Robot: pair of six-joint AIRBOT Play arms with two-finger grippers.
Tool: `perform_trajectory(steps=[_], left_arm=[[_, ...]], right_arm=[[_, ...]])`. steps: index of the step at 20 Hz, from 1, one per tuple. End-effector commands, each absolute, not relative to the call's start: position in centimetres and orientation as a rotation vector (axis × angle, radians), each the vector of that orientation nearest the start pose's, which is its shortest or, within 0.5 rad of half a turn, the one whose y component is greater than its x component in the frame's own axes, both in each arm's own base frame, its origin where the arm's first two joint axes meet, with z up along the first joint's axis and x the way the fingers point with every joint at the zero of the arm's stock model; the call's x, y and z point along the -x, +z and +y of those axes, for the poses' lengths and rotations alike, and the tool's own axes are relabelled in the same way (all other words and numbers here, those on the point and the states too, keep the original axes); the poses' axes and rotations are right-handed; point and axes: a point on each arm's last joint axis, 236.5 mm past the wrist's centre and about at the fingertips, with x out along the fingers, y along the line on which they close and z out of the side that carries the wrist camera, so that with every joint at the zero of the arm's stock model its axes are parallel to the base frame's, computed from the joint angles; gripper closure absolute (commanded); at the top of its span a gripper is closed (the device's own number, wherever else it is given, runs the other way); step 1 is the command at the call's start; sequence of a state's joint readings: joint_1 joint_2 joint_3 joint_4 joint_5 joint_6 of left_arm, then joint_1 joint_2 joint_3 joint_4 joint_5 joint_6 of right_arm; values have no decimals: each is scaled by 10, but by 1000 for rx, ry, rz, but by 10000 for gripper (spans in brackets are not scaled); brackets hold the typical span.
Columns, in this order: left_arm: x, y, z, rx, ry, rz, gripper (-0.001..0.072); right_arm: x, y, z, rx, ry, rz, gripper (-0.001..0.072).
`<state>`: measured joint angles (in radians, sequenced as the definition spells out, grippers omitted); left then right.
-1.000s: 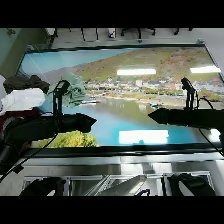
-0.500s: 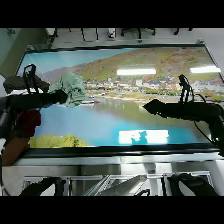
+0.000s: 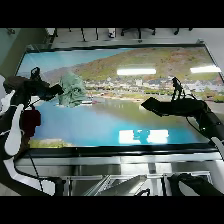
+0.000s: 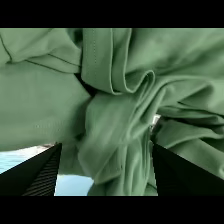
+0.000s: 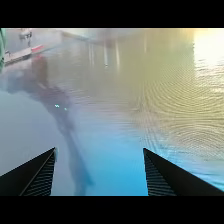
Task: Fold the shirts.
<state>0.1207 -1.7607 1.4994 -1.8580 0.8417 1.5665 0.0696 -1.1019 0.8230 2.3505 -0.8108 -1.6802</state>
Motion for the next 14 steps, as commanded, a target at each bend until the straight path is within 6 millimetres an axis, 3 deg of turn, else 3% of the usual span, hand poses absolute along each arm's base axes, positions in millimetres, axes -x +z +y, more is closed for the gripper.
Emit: perform_trajectory(steps=[1, 2, 3, 4, 6, 9, 12, 14], left_arm=[[-548, -90, 5, 355, -7, 1188, 94], [-547, -94, -1, 351, -22, 1221, 239], [-545, -95, -8, 342, -39, 1251, 627], [-545, -90, -15, 334, -59, 1264, 692], [-546, -66, -32, 306, -102, 1265, 692], [-546, -5, -72, 240, -195, 1221, 693], [-516, 59, -137, 142, -332, 1197, 693], [-476, 77, -190, 69, -438, 1215, 693]], right_arm=[[-377, 24, 145, -669, 315, 1025, 111], [-378, 25, 145, -669, 311, 1017, 111], [-379, 25, 144, -670, 310, 1016, 111], [-379, 25, 144, -669, 311, 1017, 111], [-376, 25, 145, -669, 316, 1025, 111], [-371, 27, 148, -667, 331, 1039, 111], [-366, 44, 150, -639, 366, 1007, 111], [-358, 61, 150, -614, 392, 973, 111]])
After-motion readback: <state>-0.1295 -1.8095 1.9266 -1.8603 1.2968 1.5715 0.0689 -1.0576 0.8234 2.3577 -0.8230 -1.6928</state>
